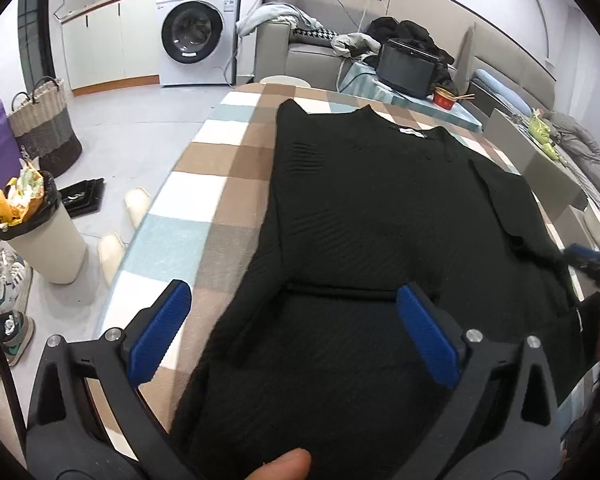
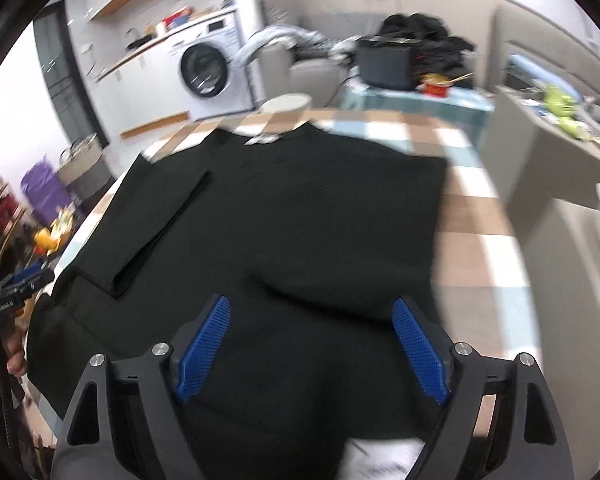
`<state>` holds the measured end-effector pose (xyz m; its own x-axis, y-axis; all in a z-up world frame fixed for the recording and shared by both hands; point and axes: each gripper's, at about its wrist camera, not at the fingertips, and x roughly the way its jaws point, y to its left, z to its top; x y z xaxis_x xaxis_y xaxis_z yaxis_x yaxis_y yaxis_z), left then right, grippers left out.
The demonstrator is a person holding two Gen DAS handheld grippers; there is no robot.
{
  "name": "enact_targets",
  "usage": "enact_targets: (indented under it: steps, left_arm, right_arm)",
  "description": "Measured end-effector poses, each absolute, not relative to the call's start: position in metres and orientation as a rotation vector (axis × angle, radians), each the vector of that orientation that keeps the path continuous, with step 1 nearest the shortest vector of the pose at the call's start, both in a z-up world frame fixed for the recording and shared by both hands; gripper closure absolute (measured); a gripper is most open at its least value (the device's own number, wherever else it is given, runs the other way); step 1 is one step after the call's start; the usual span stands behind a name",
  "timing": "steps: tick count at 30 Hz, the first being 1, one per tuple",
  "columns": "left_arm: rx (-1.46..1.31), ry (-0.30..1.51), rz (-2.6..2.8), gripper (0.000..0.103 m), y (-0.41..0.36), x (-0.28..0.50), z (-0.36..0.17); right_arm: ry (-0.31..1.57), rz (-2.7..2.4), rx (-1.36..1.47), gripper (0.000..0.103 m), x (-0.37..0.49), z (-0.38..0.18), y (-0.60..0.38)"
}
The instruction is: Fold small clothes
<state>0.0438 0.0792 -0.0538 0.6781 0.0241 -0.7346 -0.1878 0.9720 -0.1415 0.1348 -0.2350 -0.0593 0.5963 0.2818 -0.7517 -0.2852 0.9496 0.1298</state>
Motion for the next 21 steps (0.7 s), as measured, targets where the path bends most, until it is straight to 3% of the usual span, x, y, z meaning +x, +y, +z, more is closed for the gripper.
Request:
enact_targets:
  steps: [6,8,10,11,12,13,21]
  left_arm:
    - [-0.211,0.835,0.102,0.001,0.076,0.05,-0.059]
    - [-0.218,0.839,0.103,0.001,0.078,0.051,-0.061]
    - [-0.225,0.841,0.101,0.001,0.079,0.053,-0.063]
    - [-0.226,0.842,0.104,0.001,0.08,0.053,-0.064]
    - [-0.225,0.844,0.107,0.001,0.081,0.054,-0.064]
    - [-0.225,0.846,0.108,0.001,0.082,0.055,-0.065]
    - [-0.227,0.852,0.118,0.001,0.088,0.061,-0.069]
  right_arm:
    - [0.925,0.383,-0.015,0.022,0.168,-0.093,-0.202]
    - [0.945,0.367,-0.048,0.035,0.176,-0.103,-0.195]
    - [0.957,0.339,-0.083,0.056,0.182,-0.109,-0.192]
    - [0.961,0.316,-0.101,0.06,0.184,-0.112,-0.191]
    - [0.944,0.314,-0.111,0.073,0.185,-0.111,-0.19]
    - [0.934,0.327,-0.105,0.092,0.184,-0.11,-0.192]
    - [0.89,0.491,-0.1,0.094,0.158,-0.084,-0.189]
